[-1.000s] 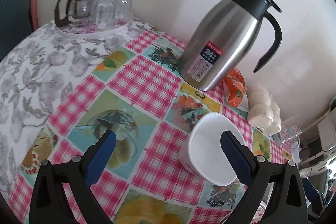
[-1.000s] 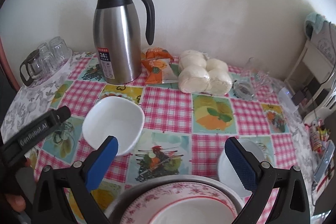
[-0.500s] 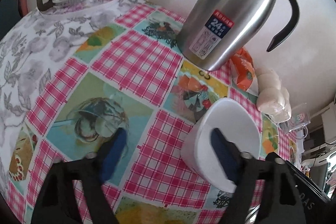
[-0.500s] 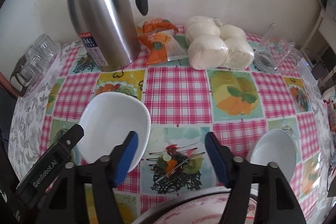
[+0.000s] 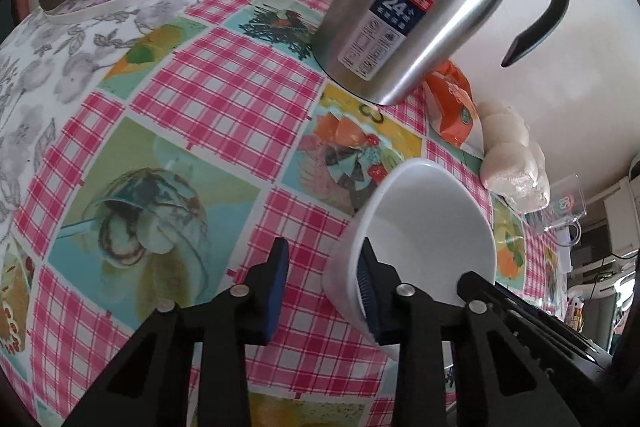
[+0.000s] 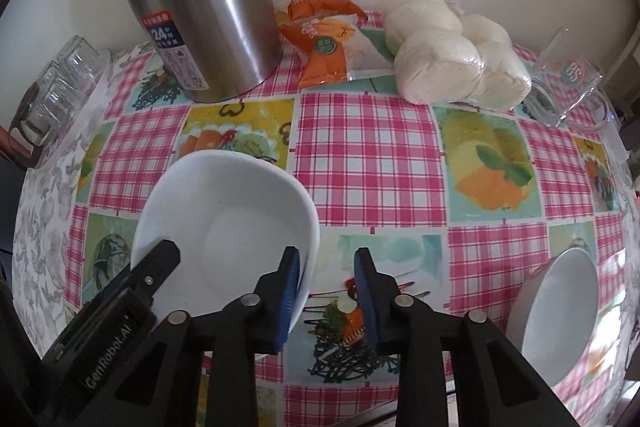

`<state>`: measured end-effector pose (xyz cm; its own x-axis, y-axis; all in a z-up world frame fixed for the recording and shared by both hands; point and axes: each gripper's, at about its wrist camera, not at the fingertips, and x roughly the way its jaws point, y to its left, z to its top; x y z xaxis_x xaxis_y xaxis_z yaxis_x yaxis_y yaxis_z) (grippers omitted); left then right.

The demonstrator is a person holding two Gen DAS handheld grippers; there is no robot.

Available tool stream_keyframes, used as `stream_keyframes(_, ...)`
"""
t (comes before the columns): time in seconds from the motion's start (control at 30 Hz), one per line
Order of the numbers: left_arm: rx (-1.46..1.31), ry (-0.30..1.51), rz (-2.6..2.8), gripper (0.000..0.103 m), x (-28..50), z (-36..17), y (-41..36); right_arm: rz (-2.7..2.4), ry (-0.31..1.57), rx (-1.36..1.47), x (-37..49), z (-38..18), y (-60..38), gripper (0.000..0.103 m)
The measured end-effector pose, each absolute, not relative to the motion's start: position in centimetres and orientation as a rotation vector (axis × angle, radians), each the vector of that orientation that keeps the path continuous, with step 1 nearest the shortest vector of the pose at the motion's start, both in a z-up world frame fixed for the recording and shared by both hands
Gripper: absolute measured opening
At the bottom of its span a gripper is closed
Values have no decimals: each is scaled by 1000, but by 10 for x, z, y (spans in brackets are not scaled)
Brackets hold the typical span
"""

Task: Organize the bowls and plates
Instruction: 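Close the right gripper on the white square bowl rim while the left gripper grips it too, then lift the white square bowl with both grippers and carry it over the steel basin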

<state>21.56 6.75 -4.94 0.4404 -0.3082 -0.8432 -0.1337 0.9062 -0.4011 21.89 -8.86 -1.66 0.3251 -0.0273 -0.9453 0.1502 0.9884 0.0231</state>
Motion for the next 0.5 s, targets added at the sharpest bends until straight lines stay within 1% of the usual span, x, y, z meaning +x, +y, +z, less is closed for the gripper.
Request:
stream_keyframes(0.2, -463, 1136, -121, 33, 218, -55, 64, -118, 1253, 118, 223, -24, -83, 19)
stream_keyframes(0.33, -497, 1172, -121, 33, 220, -68, 64, -119, 1263, 131, 224, -28, -82, 18)
stream_keyframes(0.47, -546, 1177, -147, 25, 219, -71, 66, -116, 1269, 141, 224, -29, -81, 18)
stream_keyframes(0.5, -564, 1176, -158, 21, 219, -72, 67, -113, 1271, 144, 224, -30, -80, 18)
